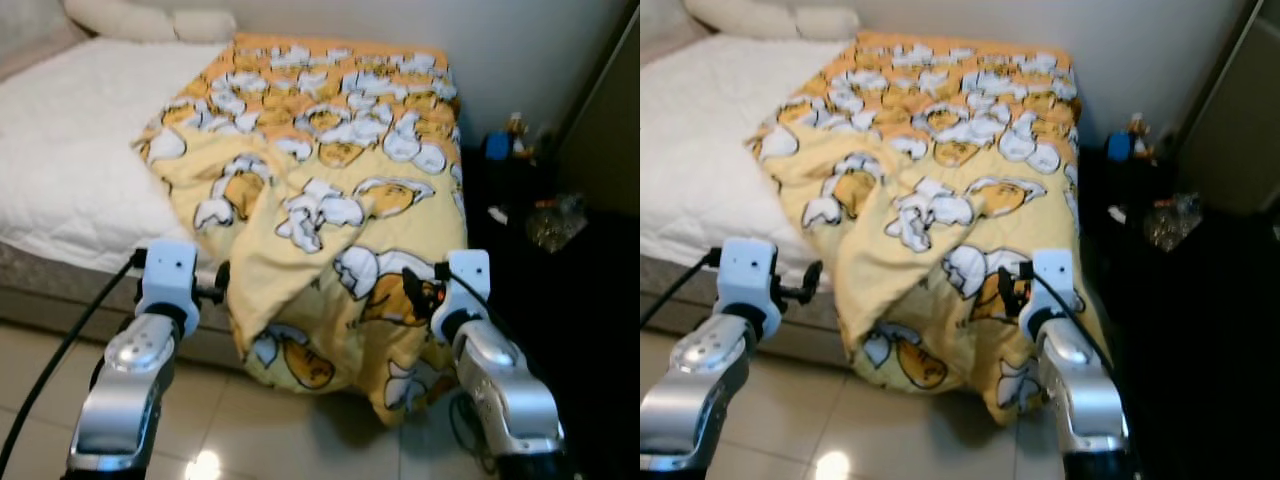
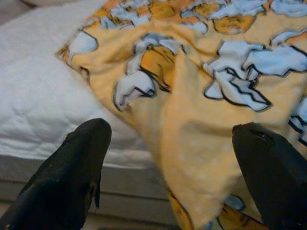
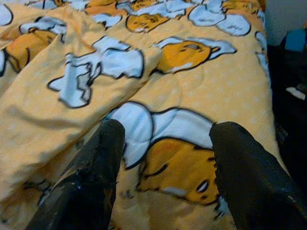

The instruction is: Clean up the room

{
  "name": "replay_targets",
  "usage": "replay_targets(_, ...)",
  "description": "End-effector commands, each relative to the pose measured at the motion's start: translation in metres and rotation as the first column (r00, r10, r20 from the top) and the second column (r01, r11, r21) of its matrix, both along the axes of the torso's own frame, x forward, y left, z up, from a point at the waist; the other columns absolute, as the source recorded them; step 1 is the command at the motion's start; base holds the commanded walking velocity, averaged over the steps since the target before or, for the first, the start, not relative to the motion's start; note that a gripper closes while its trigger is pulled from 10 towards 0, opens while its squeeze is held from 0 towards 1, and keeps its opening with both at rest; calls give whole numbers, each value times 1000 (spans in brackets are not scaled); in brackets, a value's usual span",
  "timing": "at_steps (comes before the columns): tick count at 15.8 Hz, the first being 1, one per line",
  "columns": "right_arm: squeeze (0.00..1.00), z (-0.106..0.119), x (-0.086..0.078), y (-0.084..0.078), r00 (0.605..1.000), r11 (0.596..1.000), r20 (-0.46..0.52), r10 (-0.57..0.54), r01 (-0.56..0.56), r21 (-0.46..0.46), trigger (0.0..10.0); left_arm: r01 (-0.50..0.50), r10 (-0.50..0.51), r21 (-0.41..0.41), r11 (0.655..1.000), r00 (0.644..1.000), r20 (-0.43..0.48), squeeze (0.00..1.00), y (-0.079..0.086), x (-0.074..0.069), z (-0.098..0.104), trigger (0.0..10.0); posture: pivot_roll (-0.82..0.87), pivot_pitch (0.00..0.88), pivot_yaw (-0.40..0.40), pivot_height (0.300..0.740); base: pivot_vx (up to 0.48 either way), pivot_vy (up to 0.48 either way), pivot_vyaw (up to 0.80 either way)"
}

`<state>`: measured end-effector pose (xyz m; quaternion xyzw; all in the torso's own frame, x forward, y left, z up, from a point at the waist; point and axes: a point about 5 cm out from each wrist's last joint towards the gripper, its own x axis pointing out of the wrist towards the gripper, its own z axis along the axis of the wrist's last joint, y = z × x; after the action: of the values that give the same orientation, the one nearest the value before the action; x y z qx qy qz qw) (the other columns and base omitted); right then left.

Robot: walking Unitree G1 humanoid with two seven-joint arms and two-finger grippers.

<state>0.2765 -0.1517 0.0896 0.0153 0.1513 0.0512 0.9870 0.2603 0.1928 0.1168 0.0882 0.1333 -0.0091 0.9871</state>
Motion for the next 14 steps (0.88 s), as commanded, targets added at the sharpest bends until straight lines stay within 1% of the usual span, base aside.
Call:
replay_targets(1,0,2,1,-3,1000,1000,2,-13,13,5,10000,18,-18,1,1000,1000,3,980,-2,2,2,10000,-64,0,12,740,274,0,0)
replay_targets(3,0,2,1,-3,1000,1000,1,-12,12,5,10000,31,-31,4,1000,999,8,980,-3,3,4,10000,-54,0,7,740,279,0,0)
replay_targets(6,0,1,1,1,1000,1000,-2,-1,1,8,10000,25,-25,11,1000,1000,11,984,0,3,4,10000,-62,0,11,740,284,0,0)
replay_targets(8,0,1,2,1,1000,1000,-3,-3,3,13,10000,26,-27,12,1000,1000,11,980,0,3,4,10000,-69,0,14,740,285,0,0)
replay_targets(10,0,2,3,-3,1000,1000,-2,-15,15,14,10000,38,-38,15,999,999,4,980,-2,3,2,10000,-62,0,12,740,285,0,-800)
replay_targets(12,0,2,3,-6,1000,1000,2,-17,17,6,10000,52,-52,28,998,999,5,976,-4,3,3,10000,-56,0,9,740,285,0,0)
replay_targets(14,0,1,2,-2,1000,1000,2,-7,7,8,10000,49,-49,34,998,999,4,976,-2,3,3,10000,-58,0,17,740,285,0,0)
